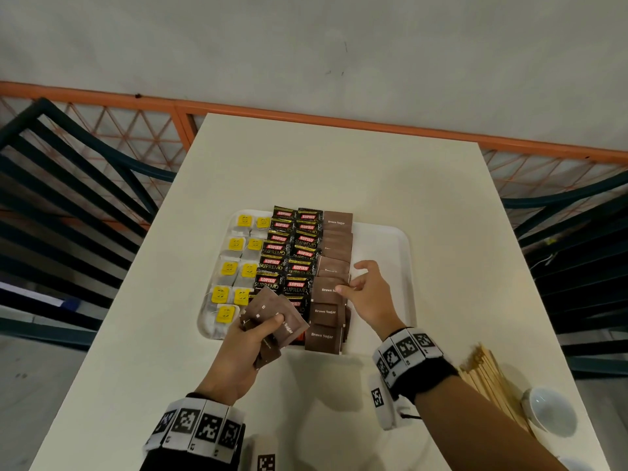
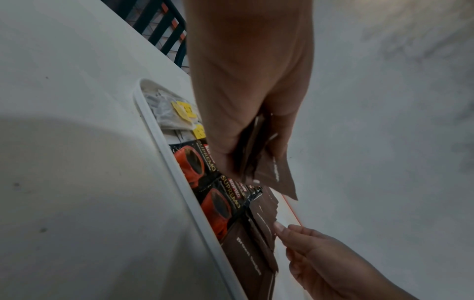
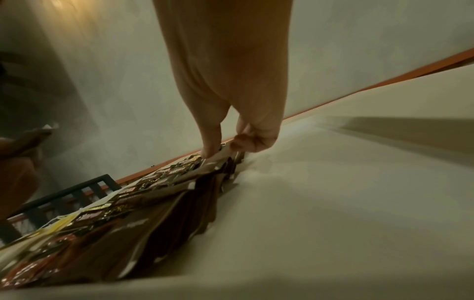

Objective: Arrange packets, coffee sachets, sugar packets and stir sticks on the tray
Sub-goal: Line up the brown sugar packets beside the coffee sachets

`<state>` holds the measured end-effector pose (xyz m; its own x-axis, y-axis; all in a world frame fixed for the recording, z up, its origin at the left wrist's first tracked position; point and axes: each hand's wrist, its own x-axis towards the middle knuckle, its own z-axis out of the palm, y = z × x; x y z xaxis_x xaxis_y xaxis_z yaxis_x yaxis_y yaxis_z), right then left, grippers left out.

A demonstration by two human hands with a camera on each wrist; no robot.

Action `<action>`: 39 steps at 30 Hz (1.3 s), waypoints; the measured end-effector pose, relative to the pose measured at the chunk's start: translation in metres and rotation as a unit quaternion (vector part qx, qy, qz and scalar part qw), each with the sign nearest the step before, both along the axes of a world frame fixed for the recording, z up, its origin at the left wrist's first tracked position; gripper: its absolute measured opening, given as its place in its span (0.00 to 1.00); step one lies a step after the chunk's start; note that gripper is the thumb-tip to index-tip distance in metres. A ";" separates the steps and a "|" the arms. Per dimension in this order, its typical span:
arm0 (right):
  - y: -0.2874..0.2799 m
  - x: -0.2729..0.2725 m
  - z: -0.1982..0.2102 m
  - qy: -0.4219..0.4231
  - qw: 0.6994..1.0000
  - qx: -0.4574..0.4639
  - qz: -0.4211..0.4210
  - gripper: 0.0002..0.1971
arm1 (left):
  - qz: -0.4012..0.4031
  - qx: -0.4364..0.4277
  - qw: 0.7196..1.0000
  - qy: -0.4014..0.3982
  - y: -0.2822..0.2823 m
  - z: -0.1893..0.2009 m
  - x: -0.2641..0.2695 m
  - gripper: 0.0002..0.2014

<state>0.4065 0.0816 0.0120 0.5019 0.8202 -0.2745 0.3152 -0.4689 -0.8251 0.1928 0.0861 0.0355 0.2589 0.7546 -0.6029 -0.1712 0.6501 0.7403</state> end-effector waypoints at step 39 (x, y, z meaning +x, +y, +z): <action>0.024 0.013 -0.012 0.018 0.998 -0.015 -0.062 0.08 | 0.013 -0.047 0.999 -0.024 0.004 -0.009 0.013 0.09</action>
<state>0.4193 0.1059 0.0003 0.5881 0.7443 -0.3165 0.2246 -0.5262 -0.8202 0.2057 0.0906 0.0260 0.2698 0.7019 -0.6592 -0.2230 0.7115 0.6663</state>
